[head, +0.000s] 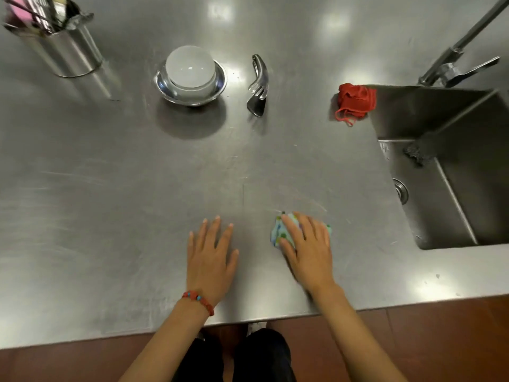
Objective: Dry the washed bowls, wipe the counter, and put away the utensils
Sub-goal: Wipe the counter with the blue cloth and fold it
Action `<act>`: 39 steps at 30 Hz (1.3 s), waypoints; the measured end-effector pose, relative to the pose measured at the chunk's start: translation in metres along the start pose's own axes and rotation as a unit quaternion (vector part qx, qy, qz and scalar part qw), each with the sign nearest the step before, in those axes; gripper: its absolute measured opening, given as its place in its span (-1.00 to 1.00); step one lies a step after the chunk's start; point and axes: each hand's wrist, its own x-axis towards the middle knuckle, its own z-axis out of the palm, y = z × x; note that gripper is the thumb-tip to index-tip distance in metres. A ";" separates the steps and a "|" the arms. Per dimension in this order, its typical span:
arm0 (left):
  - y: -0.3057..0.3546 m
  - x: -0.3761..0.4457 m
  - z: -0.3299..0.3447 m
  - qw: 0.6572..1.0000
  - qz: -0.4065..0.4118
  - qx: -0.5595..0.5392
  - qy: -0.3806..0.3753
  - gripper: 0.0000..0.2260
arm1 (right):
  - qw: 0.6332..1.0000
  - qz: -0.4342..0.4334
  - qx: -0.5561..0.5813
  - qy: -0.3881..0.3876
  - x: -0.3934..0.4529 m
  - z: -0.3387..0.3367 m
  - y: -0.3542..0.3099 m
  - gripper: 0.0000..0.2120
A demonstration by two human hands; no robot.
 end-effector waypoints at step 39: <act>0.028 0.032 0.029 0.991 -0.019 0.059 -0.122 -0.37 | 0.999 0.004 -0.026 0.030 0.138 -0.022 0.094 -0.58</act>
